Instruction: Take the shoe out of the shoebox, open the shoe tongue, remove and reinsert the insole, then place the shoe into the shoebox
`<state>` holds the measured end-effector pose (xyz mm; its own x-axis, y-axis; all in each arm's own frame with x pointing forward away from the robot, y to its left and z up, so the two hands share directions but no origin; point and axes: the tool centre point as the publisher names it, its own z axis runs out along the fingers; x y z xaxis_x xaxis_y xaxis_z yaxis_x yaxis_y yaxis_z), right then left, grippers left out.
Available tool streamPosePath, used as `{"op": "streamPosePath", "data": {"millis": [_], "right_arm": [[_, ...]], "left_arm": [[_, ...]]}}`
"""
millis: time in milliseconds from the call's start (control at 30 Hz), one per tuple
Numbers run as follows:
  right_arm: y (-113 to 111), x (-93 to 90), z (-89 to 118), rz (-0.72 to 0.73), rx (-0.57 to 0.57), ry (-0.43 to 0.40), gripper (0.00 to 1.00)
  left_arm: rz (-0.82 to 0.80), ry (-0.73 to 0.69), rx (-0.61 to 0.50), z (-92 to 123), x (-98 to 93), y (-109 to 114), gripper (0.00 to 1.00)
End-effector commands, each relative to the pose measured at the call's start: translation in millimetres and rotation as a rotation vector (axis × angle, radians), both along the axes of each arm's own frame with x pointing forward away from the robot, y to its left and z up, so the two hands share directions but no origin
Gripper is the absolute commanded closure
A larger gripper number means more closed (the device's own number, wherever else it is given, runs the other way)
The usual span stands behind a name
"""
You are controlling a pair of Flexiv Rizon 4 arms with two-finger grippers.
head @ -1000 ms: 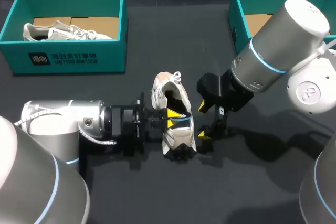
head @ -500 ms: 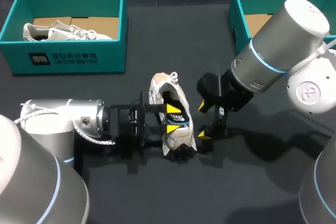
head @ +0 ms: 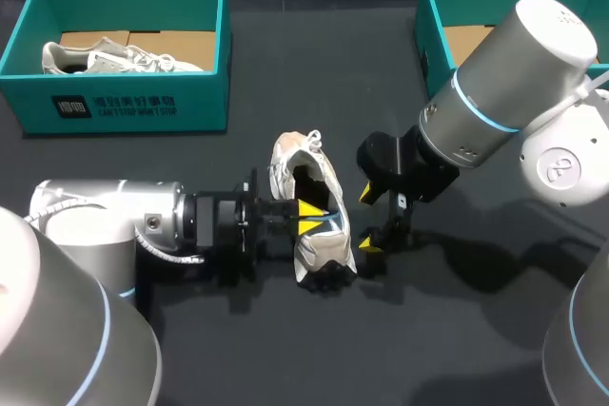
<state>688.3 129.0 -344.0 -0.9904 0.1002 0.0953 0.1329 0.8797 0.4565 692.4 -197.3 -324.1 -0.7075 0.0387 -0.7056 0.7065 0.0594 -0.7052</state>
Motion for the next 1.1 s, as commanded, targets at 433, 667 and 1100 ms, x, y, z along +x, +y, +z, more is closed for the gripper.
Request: {"op": "streamPosePath", "data": {"millis": [433,667,1100], "right_arm": [[0,-1.0,-1,0.000,0.001,-0.002,0.00],[0,-1.0,-1,0.000,0.001,-0.002,0.00],[0,-1.0,-1,0.000,0.001,-0.002,0.00]], "left_arm": [[0.007,0.023,-0.022,8,-2.9,2,0.70],[-0.021,0.031,-0.045,16,-11.2,-2,0.69],[0.000,0.052,0.018,-4,6.3,-9,1.00]]}}
